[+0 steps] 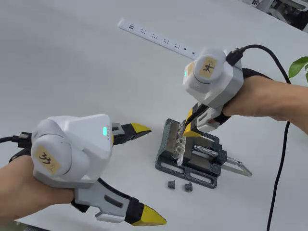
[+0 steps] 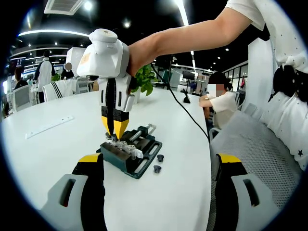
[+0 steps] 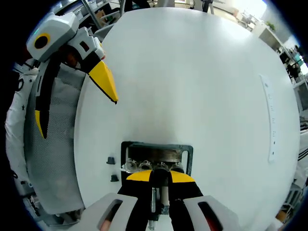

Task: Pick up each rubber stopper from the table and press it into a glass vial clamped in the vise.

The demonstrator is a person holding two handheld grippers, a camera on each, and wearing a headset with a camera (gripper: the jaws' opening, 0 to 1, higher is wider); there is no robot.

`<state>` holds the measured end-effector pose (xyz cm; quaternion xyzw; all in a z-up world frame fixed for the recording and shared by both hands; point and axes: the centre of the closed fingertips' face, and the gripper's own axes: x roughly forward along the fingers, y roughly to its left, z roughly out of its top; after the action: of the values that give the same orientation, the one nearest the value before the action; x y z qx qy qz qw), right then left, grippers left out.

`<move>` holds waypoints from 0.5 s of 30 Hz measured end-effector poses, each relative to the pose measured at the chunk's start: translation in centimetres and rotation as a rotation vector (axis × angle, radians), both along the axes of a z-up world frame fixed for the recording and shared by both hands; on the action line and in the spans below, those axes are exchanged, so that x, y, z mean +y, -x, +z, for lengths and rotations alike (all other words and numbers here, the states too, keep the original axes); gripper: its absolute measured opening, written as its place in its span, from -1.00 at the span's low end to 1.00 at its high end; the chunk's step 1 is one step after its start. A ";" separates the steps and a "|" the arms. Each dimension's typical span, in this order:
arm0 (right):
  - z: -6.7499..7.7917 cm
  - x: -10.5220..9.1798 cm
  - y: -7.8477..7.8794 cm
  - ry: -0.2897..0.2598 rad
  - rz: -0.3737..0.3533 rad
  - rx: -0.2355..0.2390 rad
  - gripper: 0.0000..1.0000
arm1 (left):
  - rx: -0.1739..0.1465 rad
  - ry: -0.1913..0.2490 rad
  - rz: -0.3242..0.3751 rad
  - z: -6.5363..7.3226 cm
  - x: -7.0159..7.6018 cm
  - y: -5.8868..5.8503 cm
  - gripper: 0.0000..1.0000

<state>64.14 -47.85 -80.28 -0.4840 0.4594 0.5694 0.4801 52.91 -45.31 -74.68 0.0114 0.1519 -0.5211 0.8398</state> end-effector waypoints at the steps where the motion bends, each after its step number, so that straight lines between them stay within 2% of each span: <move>1: 0.0 0.0 0.0 -0.002 -0.001 0.000 -0.83 | 0.000 -0.001 0.000 0.0 0.0 0.0 0.90; 15: 0.1 -0.2 -0.1 -0.028 -0.012 -0.004 -0.79 | 0.003 0.004 0.000 -0.1 -0.2 0.0 0.88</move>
<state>64.22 -48.01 -80.18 -0.4756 0.4531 0.5719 0.4913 52.91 -45.48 -74.81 0.0088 0.1522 -0.5214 0.8396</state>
